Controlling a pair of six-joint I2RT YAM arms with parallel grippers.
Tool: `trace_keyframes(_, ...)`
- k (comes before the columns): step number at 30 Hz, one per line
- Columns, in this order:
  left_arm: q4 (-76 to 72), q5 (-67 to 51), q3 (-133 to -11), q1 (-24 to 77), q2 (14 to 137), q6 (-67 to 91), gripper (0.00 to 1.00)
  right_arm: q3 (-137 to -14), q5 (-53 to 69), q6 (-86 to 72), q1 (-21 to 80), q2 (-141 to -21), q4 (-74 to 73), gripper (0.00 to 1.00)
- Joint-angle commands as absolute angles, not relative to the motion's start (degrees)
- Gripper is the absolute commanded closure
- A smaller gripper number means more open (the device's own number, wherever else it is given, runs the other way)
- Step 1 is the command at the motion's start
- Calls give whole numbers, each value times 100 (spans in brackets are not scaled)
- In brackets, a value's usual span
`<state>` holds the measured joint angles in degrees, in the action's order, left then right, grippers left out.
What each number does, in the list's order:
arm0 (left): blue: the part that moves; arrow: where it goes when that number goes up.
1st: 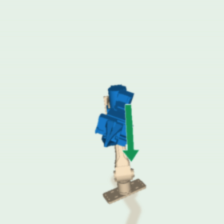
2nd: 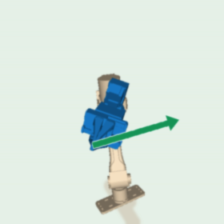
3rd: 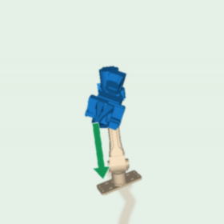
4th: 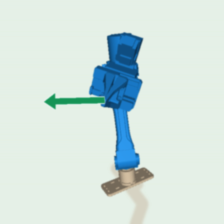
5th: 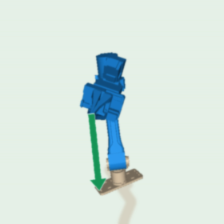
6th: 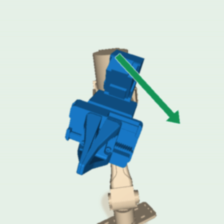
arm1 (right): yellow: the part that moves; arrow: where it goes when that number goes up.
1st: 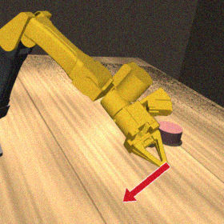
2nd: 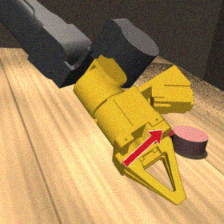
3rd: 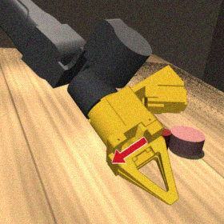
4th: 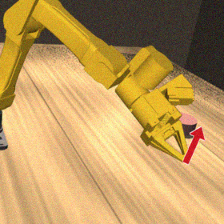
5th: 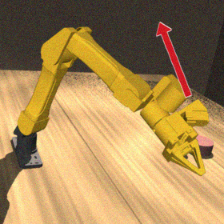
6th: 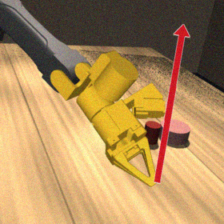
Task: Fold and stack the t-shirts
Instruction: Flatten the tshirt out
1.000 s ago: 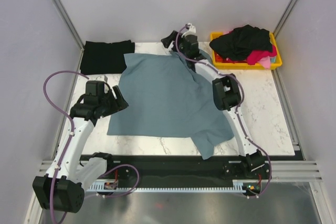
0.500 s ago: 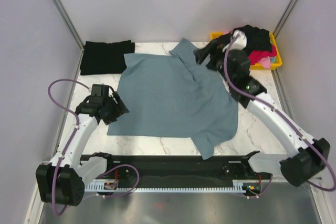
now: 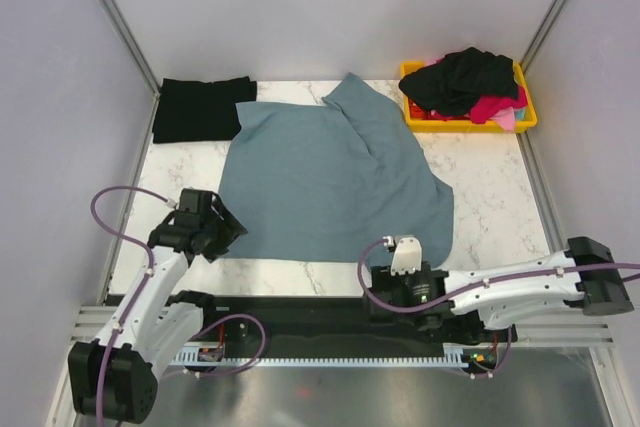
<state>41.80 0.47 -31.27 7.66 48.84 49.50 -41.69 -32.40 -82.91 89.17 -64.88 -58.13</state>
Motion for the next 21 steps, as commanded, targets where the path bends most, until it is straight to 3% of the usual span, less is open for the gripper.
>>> trace_keyframes(1, 4025, 176, -3190, 817, 4703, 5186, 27, -4744, -4121, -10063, 9255, -7290, -7460, 18)
trace_keyframes(4, 4087, 35, -3479, 817, 4632, 4958, 29, -5247, -4446, -10423, 9142, -8118, -8367, 8)
trace_keyframes(8, 4394, -27, -4130, 817, 4649, 4405, 29, -4555, -4343, -9408, 8177, -7491, -7167, 10)
trace_keyframes(11, 4465, -79, -4403, 817, 4588, 4123, 29, -3842, -4018, -8203, 7183, -6568, -5804, 20)
trace_keyframes(13, 4456, -97, -4438, 817, 4518, 4052, 29, -3552, -3903, -7964, 6857, -6268, -5292, 32)
trace_keyframes(18, 4447, -97, -4421, 817, 4438, 4034, 29, -3244, -3052, -7629, 6706, -6740, -4398, 33)
trace_keyframes(21, 4421, -106, -4421, 817, 4465, 4017, 29, -2928, -2839, -7716, 6715, -6838, -3896, 45)
